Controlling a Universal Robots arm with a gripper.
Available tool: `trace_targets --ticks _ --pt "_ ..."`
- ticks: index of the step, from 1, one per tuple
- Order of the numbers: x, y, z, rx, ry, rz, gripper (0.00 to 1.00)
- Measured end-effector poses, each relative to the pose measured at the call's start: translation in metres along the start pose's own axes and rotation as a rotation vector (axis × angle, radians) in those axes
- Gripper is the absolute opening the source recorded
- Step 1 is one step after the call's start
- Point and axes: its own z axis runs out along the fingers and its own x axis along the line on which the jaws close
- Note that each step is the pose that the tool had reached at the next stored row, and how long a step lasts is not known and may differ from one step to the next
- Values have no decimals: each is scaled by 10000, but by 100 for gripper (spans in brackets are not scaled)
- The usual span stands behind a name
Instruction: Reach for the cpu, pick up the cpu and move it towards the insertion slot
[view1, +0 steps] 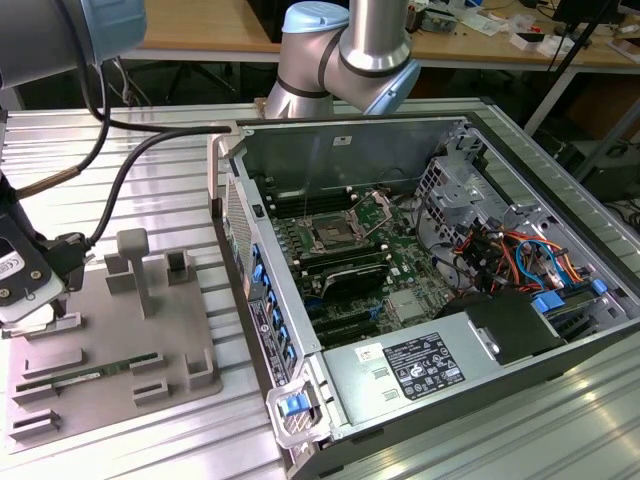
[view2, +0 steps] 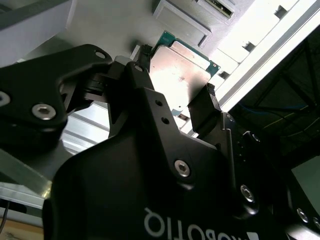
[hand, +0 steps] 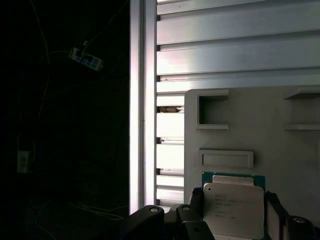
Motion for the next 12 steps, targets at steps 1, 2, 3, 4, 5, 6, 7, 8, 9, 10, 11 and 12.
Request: trace_targets --ticks 1,2,3,4,5,6,7,8,9,10,11,12 --pt "0 0 -4 1 1 0 55" --pt "0 0 -9 1 2 0 55" --pt "0 0 -12 0 1 0 55" --pt "0 0 -17 0 0 0 55" --pt "0 0 -21 1 0 0 55" --pt "0 1 -26 0 1 1 55" --pt "0 1 -30 0 1 1 55" --pt "0 1 -35 0 0 1 55" --pt "-1 1 -38 0 -1 0 55" --pt "-1 1 -43 0 1 -1 55" --pt "-1 1 -47 0 1 -1 55" --pt "-1 1 -56 0 0 1 55"
